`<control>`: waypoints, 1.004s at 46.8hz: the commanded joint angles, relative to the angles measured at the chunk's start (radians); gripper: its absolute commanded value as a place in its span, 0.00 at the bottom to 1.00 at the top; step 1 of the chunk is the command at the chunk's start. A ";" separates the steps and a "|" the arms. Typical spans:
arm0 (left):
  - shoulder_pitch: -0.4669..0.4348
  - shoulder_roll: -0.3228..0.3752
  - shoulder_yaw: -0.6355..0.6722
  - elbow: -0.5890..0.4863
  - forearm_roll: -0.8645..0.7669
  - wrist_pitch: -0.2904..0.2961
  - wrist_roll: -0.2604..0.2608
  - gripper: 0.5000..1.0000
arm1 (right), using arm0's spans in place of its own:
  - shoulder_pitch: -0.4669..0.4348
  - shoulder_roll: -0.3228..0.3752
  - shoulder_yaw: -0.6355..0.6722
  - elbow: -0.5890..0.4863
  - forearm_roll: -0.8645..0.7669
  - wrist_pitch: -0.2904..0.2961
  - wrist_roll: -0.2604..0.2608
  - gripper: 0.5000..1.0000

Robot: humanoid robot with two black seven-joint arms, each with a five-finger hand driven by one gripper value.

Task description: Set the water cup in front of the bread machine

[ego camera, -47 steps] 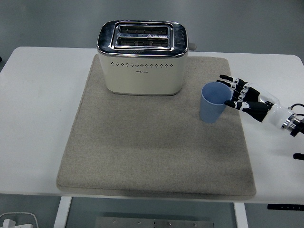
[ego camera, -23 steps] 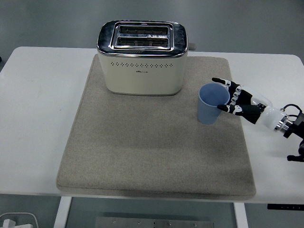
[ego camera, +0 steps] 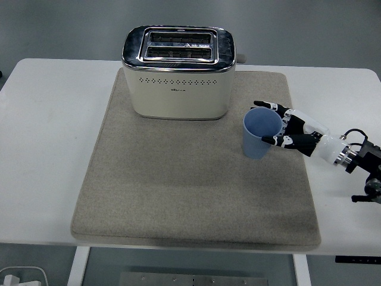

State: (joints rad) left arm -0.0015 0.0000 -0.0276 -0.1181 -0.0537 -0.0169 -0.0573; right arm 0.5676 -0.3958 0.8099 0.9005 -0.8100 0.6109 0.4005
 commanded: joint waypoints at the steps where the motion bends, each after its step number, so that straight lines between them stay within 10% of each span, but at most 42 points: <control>1: 0.000 0.000 0.000 0.000 0.000 0.000 -0.001 1.00 | 0.000 0.002 0.000 -0.002 -0.001 0.000 0.000 0.86; 47: 0.000 0.000 0.000 0.000 0.000 0.000 -0.001 1.00 | 0.018 0.037 -0.020 -0.003 -0.069 0.000 0.009 0.86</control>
State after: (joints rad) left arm -0.0014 0.0000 -0.0276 -0.1181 -0.0537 -0.0169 -0.0579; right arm 0.5798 -0.3593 0.7925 0.8973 -0.8772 0.6109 0.4102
